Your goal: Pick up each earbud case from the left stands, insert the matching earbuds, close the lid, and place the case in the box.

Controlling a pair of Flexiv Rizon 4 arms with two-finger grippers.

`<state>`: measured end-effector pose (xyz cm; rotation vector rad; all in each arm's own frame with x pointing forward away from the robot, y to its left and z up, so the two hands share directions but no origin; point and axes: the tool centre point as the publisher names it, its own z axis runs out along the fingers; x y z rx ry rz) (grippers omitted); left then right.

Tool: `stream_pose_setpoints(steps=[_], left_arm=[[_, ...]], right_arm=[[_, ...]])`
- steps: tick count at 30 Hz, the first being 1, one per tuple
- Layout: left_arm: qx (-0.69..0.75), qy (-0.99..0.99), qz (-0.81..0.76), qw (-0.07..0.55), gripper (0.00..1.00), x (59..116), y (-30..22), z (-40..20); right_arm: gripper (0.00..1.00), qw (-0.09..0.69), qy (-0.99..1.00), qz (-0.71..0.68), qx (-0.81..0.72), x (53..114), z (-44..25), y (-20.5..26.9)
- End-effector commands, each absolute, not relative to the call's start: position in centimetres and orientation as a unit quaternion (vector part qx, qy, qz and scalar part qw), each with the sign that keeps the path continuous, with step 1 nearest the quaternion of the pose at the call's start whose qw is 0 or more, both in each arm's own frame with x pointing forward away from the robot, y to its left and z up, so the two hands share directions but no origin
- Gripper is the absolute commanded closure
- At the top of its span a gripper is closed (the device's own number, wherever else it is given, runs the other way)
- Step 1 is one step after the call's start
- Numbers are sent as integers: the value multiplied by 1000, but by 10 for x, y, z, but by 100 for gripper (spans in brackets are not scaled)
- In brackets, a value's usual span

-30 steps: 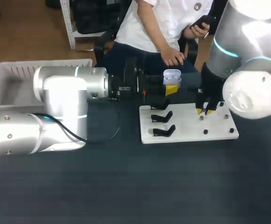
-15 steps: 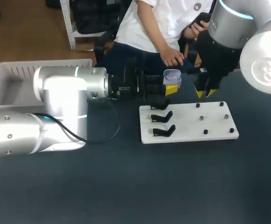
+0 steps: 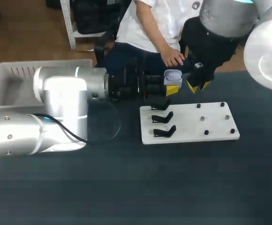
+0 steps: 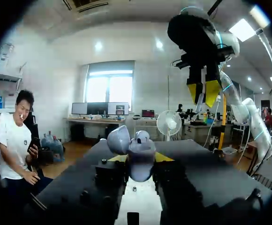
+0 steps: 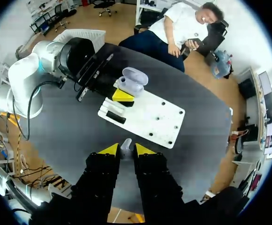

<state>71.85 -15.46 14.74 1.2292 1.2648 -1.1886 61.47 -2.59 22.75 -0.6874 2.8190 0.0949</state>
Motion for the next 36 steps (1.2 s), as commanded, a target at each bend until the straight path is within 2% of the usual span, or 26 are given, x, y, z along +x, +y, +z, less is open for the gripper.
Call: stream_pose_setpoints(steps=[1, 11, 36], left_arm=[[506, 520, -489, 484, 100, 720, -155, 148], [506, 520, -489, 484, 100, 720, -155, 148], [506, 520, -489, 484, 100, 720, -155, 148]], right_arm=[[100, 122, 964, 32, -234, 613, 226, -26], [100, 122, 964, 32, -234, 613, 226, -26], [100, 104, 925, 9, -366, 664, 234, 22]])
